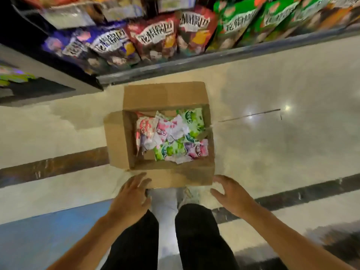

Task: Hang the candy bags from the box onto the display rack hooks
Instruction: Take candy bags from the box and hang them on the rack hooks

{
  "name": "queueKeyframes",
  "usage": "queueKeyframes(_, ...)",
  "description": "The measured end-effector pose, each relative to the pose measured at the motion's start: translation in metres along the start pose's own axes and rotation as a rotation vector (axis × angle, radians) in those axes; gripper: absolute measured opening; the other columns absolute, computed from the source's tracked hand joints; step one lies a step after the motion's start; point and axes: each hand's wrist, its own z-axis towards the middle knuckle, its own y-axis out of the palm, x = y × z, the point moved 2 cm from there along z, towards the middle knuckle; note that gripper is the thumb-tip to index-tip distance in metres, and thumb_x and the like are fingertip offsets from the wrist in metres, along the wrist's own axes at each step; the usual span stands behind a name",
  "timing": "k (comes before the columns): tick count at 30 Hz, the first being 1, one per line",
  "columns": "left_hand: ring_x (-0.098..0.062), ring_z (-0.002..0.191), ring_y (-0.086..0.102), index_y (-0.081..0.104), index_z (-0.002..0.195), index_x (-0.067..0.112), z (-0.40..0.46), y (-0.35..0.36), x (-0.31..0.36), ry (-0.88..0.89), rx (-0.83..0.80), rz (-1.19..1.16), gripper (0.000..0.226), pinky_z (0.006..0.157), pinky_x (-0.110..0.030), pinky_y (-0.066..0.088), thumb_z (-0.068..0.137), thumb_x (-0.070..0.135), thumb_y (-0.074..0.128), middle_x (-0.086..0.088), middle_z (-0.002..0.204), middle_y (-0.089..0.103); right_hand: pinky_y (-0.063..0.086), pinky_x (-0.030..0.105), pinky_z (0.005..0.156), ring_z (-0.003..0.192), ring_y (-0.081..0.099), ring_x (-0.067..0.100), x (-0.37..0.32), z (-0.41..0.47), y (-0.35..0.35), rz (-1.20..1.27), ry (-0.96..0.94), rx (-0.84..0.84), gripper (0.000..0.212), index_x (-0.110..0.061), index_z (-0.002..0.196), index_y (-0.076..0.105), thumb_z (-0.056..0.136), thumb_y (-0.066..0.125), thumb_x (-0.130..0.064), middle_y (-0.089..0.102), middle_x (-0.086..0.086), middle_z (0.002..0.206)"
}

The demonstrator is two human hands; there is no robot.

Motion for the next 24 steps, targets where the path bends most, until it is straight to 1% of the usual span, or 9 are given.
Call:
queueKeyframes(2,-0.03,0.143,0.035,0.047,0.146,0.017,0.034,0.027,-0.019,-0.017,-0.045,-0.026,0.058,0.117,-0.043,0.034,0.091,0.036,0.055,-0.005,0.157,0.036,0.046,0.03,0.099,0.123,0.059,0.024,0.007,0.039,0.021,-0.002,0.0,0.001,0.046,-0.019,0.141,0.052,0.098,0.061,-0.031,0.063,0.004,0.134)
queueKeyframes(4,-0.029,0.142,0.036,0.044,0.147,0.02,0.065,0.051,-0.039,-0.006,-0.044,-0.047,0.058,0.115,-0.042,0.035,0.092,0.033,0.059,-0.005,0.155,0.039,0.049,0.03,0.091,0.116,0.064,0.029,0.011,0.076,0.034,0.001,-0.018,0.016,0.044,-0.016,0.14,0.052,0.098,0.061,-0.024,0.067,0.01,0.127)
queueKeyframes(6,-0.032,0.135,0.044,0.047,0.144,0.017,0.095,0.069,-0.058,0.015,-0.022,-0.065,0.06,0.109,-0.044,0.042,0.088,0.038,0.055,-0.009,0.147,0.048,0.05,0.017,0.08,0.104,0.067,0.026,0.012,0.115,0.041,0.058,0.005,0.021,0.04,-0.016,0.136,0.053,0.097,0.061,-0.014,0.068,0.004,0.117)
queueKeyframes(7,-0.034,0.133,0.047,0.049,0.142,0.014,0.11,0.076,-0.067,0.022,-0.016,-0.078,0.061,0.107,-0.045,0.044,0.087,0.039,0.055,-0.011,0.145,0.05,0.048,0.01,0.071,0.095,0.067,0.02,0.015,0.139,0.044,0.107,0.046,0.025,0.033,-0.018,0.128,0.058,0.096,0.061,-0.011,0.068,-0.004,0.108)
queueKeyframes(9,-0.035,0.131,0.049,0.051,0.139,0.008,0.14,0.086,-0.08,0.043,-0.005,-0.106,0.058,0.105,-0.046,0.046,0.088,0.032,0.063,-0.013,0.142,0.052,0.046,0.018,0.064,0.084,0.068,0.022,0.024,0.19,0.052,0.271,0.181,0.086,0.016,-0.018,0.106,0.066,0.091,0.066,-0.016,0.071,-0.003,0.092)
queueKeyframes(13,-0.036,0.119,0.057,0.057,0.128,0.014,0.186,0.102,-0.086,0.228,0.004,-0.054,0.05,0.098,-0.049,0.051,0.08,0.024,0.064,-0.01,0.13,0.058,0.049,0.033,0.082,0.107,0.064,0.032,0.042,0.265,0.066,0.288,0.378,0.252,0.052,-0.015,0.126,0.056,0.08,0.069,-0.039,0.065,0.008,0.117)
queueKeyframes(17,-0.035,0.125,0.053,0.059,0.13,0.012,0.214,0.114,-0.083,0.22,0.002,-0.013,0.056,0.103,-0.048,0.047,0.077,0.028,0.055,-0.01,0.135,0.056,0.036,0.045,0.116,0.144,0.033,0.036,0.036,0.293,0.089,0.132,0.279,0.31,0.089,-0.012,0.155,0.018,0.086,0.072,-0.029,0.027,0.016,0.158)
queueKeyframes(21,-0.031,0.132,0.045,0.056,0.135,0.014,0.225,0.129,-0.084,0.213,-0.028,-0.062,0.052,0.11,-0.048,0.041,0.084,0.023,0.063,-0.006,0.141,0.051,0.044,0.047,0.108,0.143,0.035,0.037,0.043,0.298,0.105,-0.132,0.212,0.351,0.107,-0.014,0.157,0.007,0.082,0.077,-0.043,0.014,0.014,0.162)
queueKeyframes(24,-0.028,0.133,0.045,0.055,0.137,0.019,0.227,0.134,-0.086,0.224,-0.039,-0.094,0.054,0.111,-0.047,0.04,0.084,0.031,0.059,-0.002,0.142,0.051,0.052,0.045,0.092,0.122,0.057,0.039,0.052,0.301,0.095,-0.283,0.236,0.381,0.094,-0.014,0.154,0.01,0.089,0.07,-0.044,0.038,0.015,0.152)
